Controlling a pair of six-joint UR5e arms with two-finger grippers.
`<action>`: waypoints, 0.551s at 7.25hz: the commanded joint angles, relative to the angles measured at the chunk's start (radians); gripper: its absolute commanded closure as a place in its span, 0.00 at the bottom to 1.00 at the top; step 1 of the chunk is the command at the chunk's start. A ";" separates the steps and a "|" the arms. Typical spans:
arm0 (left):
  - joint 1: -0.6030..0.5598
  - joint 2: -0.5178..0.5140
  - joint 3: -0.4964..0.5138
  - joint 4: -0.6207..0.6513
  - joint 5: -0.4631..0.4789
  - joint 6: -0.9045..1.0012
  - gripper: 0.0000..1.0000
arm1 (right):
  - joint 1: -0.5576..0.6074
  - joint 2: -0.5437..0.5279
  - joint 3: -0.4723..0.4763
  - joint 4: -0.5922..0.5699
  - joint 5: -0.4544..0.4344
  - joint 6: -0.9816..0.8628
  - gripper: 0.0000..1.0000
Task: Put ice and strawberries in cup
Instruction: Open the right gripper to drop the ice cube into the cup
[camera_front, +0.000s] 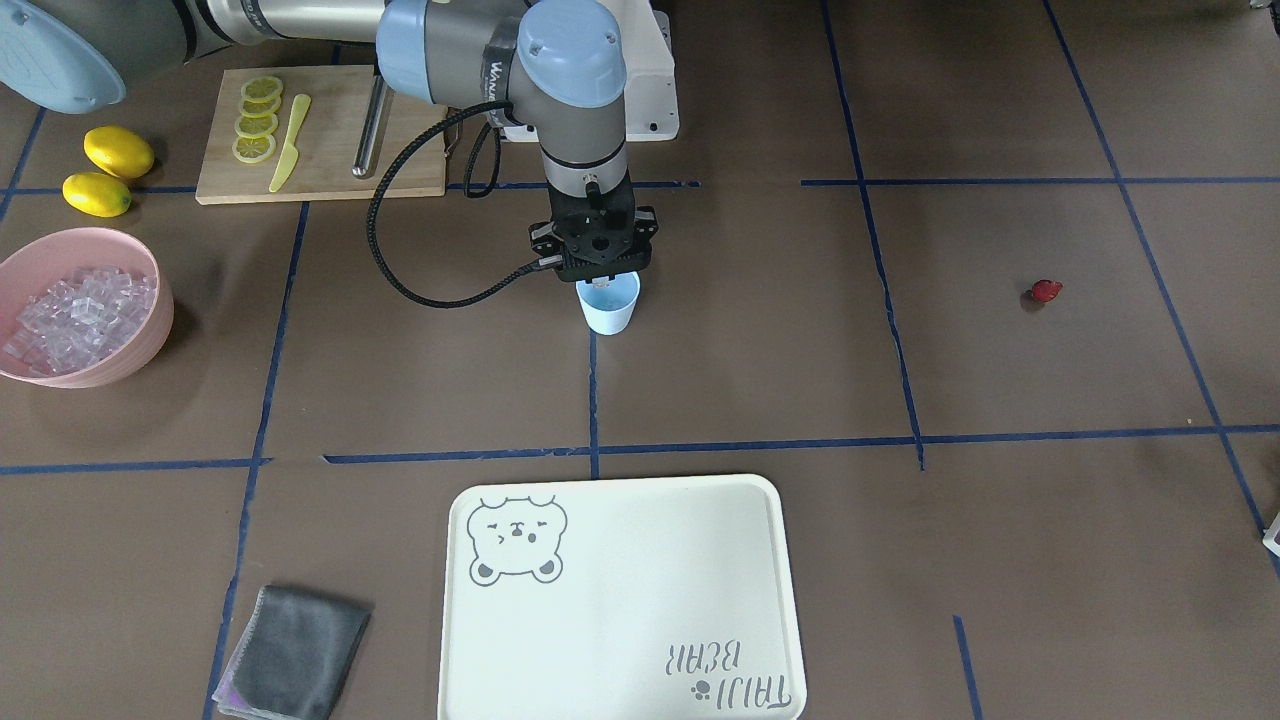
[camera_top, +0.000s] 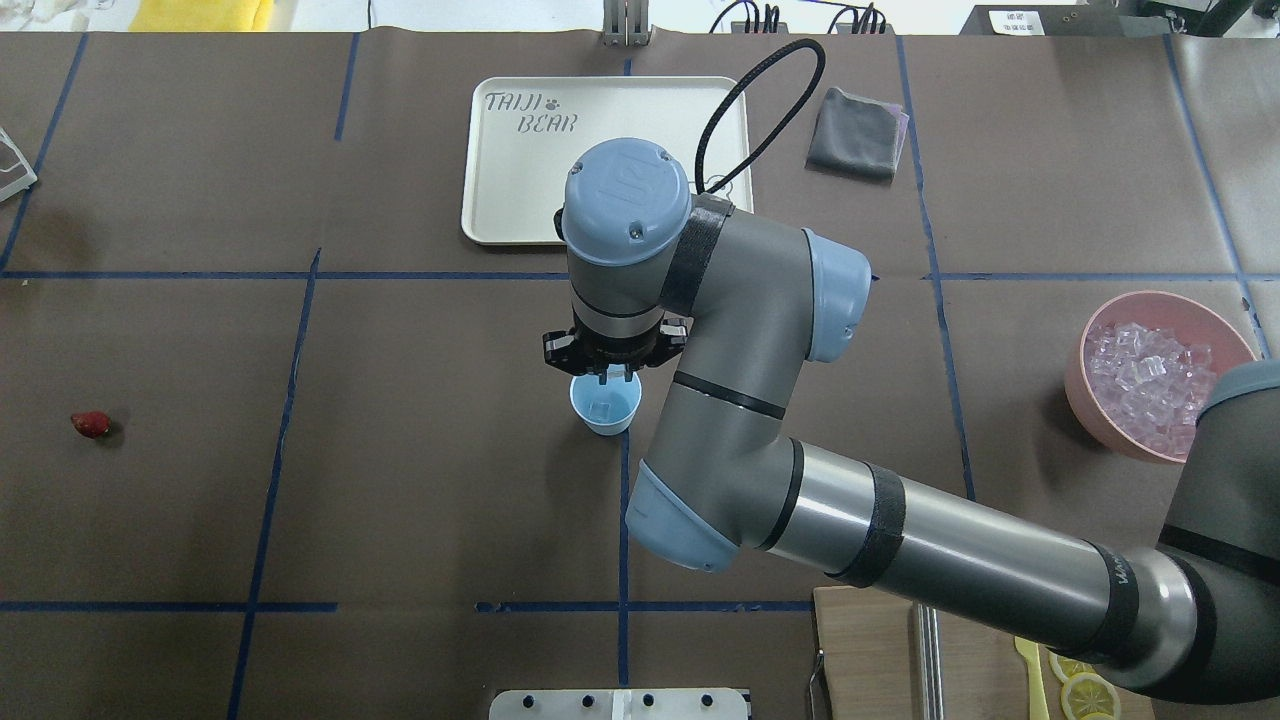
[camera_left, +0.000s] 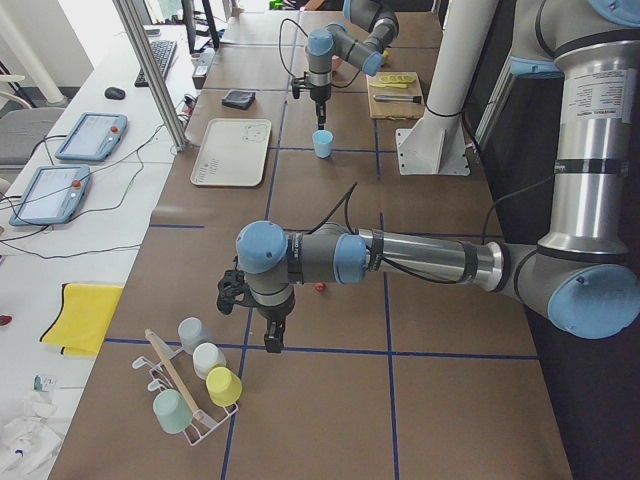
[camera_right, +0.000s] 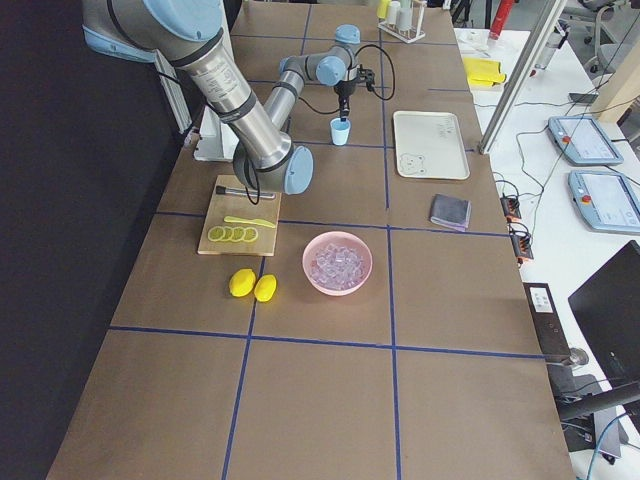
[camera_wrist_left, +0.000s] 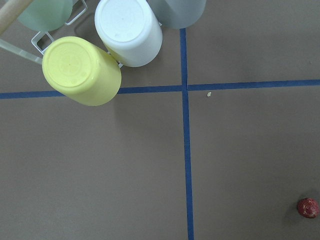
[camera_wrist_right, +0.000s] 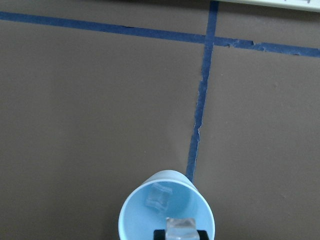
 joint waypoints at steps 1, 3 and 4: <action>0.000 -0.002 0.000 0.001 0.000 0.000 0.00 | -0.014 0.007 -0.009 0.001 -0.008 0.016 1.00; 0.000 0.000 0.000 0.002 0.000 0.000 0.00 | -0.014 0.023 -0.028 0.004 -0.011 0.018 0.92; 0.000 -0.002 0.000 0.002 0.000 0.000 0.00 | -0.014 0.026 -0.026 0.004 -0.011 0.019 0.66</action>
